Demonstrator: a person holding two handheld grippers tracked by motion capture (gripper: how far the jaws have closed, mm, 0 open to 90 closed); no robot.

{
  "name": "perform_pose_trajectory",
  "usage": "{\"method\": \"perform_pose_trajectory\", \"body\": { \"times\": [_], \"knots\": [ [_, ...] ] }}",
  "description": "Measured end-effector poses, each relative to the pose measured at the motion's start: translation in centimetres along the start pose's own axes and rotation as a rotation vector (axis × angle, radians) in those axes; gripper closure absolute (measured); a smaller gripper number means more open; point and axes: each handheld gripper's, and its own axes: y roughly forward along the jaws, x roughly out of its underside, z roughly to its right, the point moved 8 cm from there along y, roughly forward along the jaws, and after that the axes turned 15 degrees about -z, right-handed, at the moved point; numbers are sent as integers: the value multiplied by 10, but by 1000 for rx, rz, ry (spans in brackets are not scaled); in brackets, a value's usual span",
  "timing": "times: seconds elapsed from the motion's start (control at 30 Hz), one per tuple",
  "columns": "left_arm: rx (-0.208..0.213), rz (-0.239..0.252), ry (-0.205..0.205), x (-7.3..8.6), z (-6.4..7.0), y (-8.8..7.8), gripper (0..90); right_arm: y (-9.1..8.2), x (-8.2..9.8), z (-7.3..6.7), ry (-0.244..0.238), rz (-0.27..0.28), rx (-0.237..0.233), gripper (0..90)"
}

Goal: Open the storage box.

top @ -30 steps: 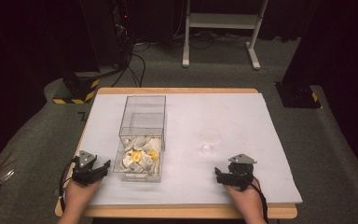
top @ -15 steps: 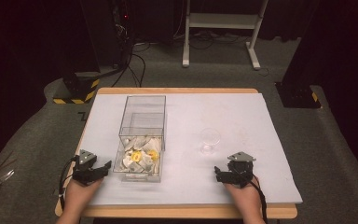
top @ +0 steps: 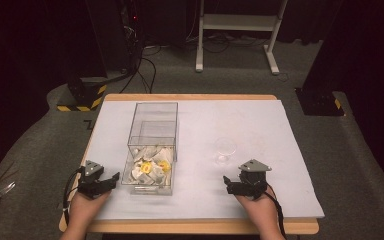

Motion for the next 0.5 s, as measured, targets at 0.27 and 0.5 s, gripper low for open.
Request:
{"method": "perform_pose_trajectory", "body": {
  "times": [0.27,0.5],
  "knots": [
    [2,-1,1,0,0,0,326,-4,-6,-12,-20,10,-24,114],
    [7,-1,0,0,0,0,324,-7,-14,-23,-40,20,-40,125]
  ]
}}
